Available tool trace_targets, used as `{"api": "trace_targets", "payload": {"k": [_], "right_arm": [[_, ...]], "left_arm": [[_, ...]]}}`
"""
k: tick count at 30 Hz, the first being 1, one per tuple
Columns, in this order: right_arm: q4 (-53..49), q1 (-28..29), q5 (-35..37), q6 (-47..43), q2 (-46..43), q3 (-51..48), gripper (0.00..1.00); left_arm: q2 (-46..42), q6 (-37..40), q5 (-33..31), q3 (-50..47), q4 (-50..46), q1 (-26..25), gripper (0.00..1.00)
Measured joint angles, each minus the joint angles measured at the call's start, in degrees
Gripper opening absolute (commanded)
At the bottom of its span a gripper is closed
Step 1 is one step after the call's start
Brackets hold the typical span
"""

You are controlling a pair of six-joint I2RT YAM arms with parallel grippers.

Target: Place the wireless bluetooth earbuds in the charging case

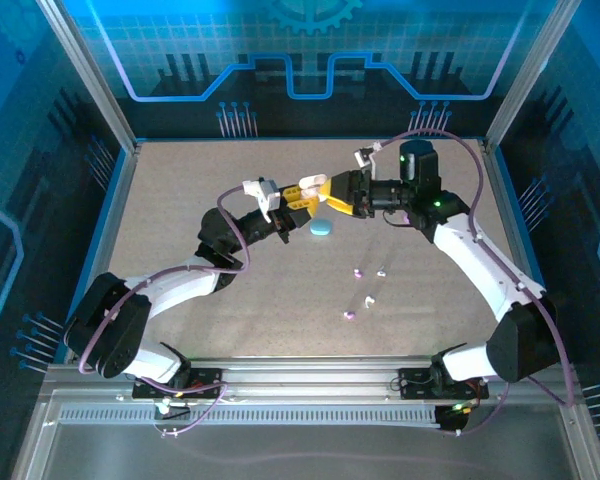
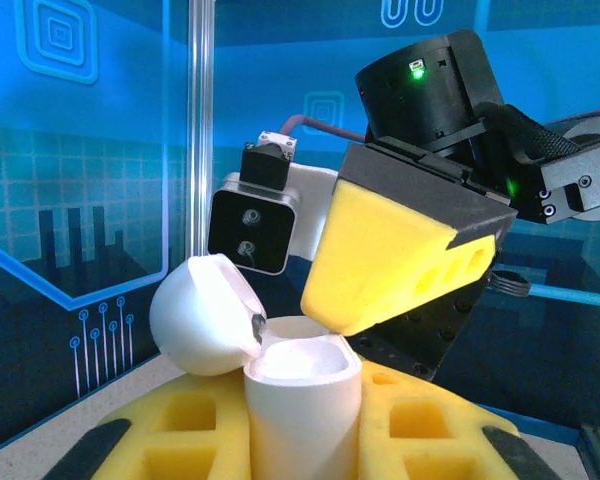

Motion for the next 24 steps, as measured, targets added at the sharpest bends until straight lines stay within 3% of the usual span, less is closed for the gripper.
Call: {"api": "trace_targets", "payload": {"k": [10, 24], "right_arm": [[9.27, 1.18, -1.95, 10.88, 2.29, -0.98, 0.35], [4.04, 1.18, -0.42, 6.08, 2.03, 0.28, 0.32]], "left_arm": [[-0.02, 1.27, -1.27, 0.00, -0.35, -0.35, 0.13], [-0.96, 2.25, -1.51, 0.00, -3.98, -0.46, 0.26]]}}
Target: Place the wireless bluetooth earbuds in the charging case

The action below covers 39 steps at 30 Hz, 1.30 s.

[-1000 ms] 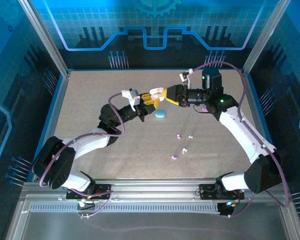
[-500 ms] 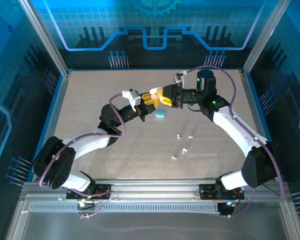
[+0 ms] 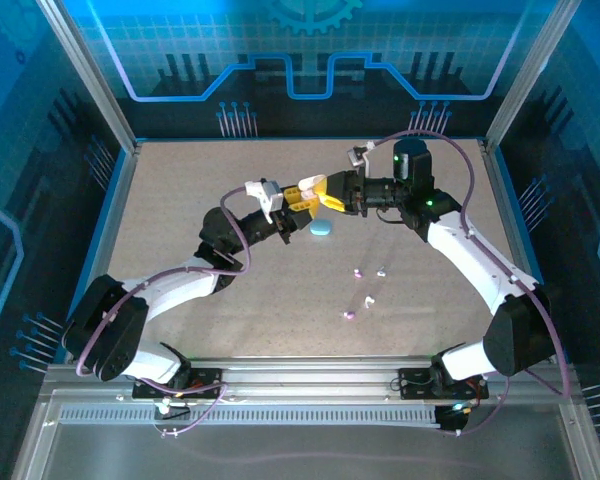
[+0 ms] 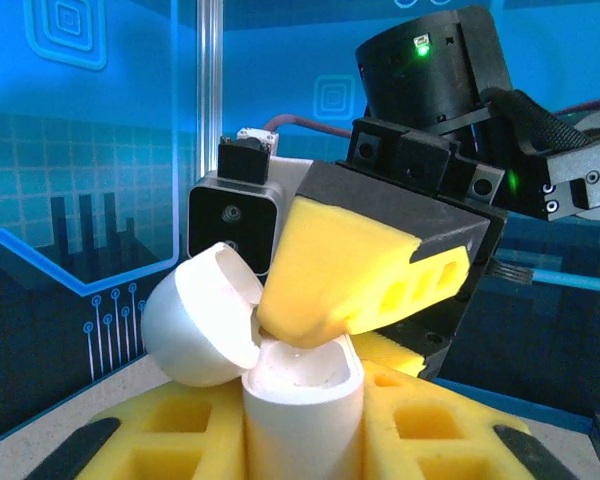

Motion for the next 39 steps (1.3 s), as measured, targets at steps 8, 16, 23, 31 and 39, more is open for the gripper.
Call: {"api": "trace_targets", "payload": {"k": [8, 16, 23, 31, 39], "right_arm": [[-1.25, 0.00, 0.76, -0.98, -0.02, 0.00, 0.32], [-1.92, 0.04, 1.11, -2.43, -0.02, 0.00, 0.44], [-8.13, -0.52, 3.82, -7.96, -3.30, 0.76, 0.62], [-16.74, -6.93, 13.73, -15.63, -14.56, -1.57, 0.53], [-28.72, -13.79, 24.37, -21.44, -18.40, -13.31, 0.48]], "left_arm": [[-0.35, 0.59, 0.00, 0.11, -2.38, -0.02, 0.27], [-0.57, 0.76, 0.00, 0.11, -3.52, -0.07, 0.19], [-0.57, 0.74, -0.87, 0.09, -3.89, -0.22, 0.19], [-0.90, 0.79, -2.38, -1.09, -3.87, -0.22, 0.19], [-3.08, 1.70, -3.43, -1.84, -3.89, -0.22, 0.19]]}}
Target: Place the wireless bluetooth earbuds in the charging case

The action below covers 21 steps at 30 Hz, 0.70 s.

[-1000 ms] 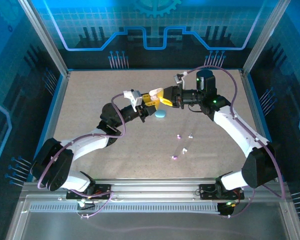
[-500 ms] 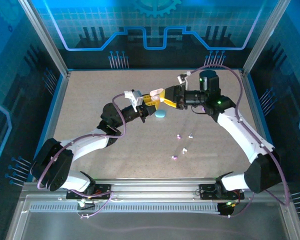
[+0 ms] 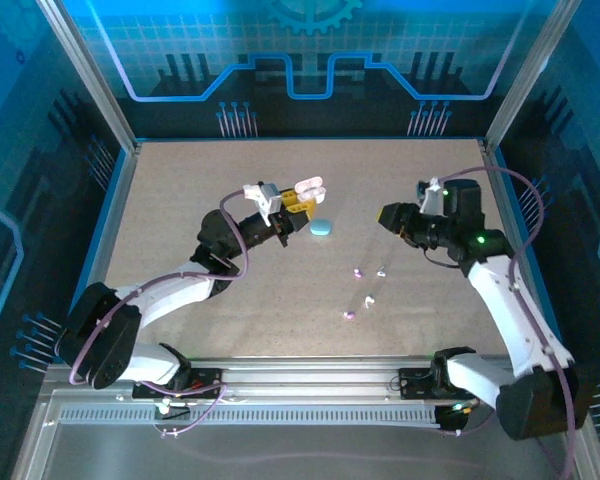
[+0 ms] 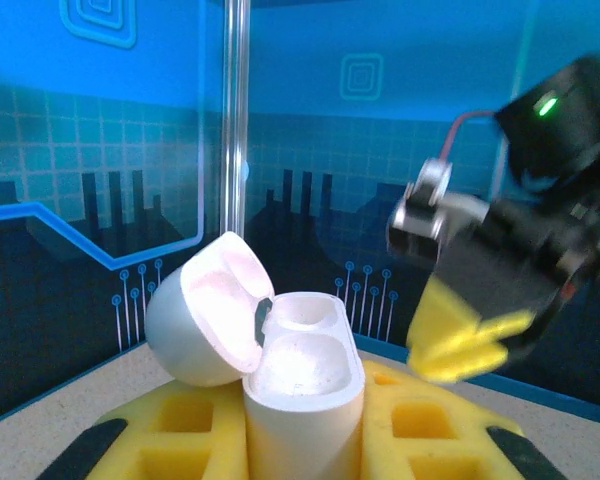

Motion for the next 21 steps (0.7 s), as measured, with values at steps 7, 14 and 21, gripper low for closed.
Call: {"api": "trace_targets", "payload": {"k": [7, 14, 21], "right_arm": [[-10.56, 3.45, 8.37, -4.24, 10.05, -4.52, 0.50], [-13.03, 10.75, 13.68, -1.25, 13.99, -9.03, 0.50], [-12.98, 14.93, 17.66, 1.57, 20.48, -8.70, 0.50]], "left_arm": [[-0.39, 0.33, -0.04, 0.00, -0.02, 0.00, 0.19], [-0.50, 0.35, -0.44, 0.00, -0.24, 0.00, 0.19], [-0.50, 0.37, -0.44, 0.00, -0.48, 0.00, 0.19]]}}
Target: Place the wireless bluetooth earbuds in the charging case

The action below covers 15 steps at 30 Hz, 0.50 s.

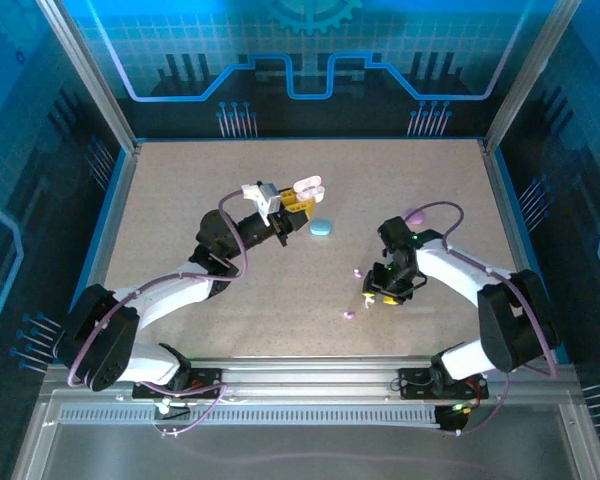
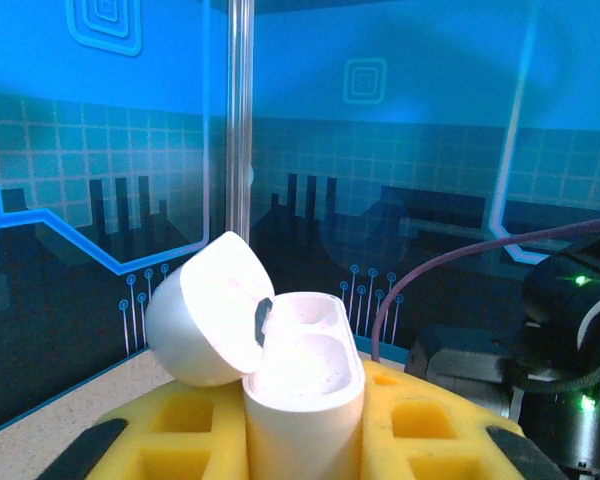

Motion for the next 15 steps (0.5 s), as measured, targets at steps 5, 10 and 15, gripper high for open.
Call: {"api": "trace_targets", "payload": {"k": [5, 10, 15], "right_arm": [[-0.13, 1.95, 1.92, 1.81, 4.20, 2.75, 0.49], [-0.17, 4.63, 4.35, 2.93, 8.07, 6.12, 0.46], [-1.51, 6.12, 7.26, 4.09, 10.36, 7.69, 0.47]], "left_arm": [[0.00, 0.20, 0.00, 0.00, -0.17, 0.00, 0.19], [0.00, 0.28, 0.00, 0.00, -0.22, 0.00, 0.19], [0.00, 0.42, 0.00, 0.00, -0.52, 0.00, 0.19]]}}
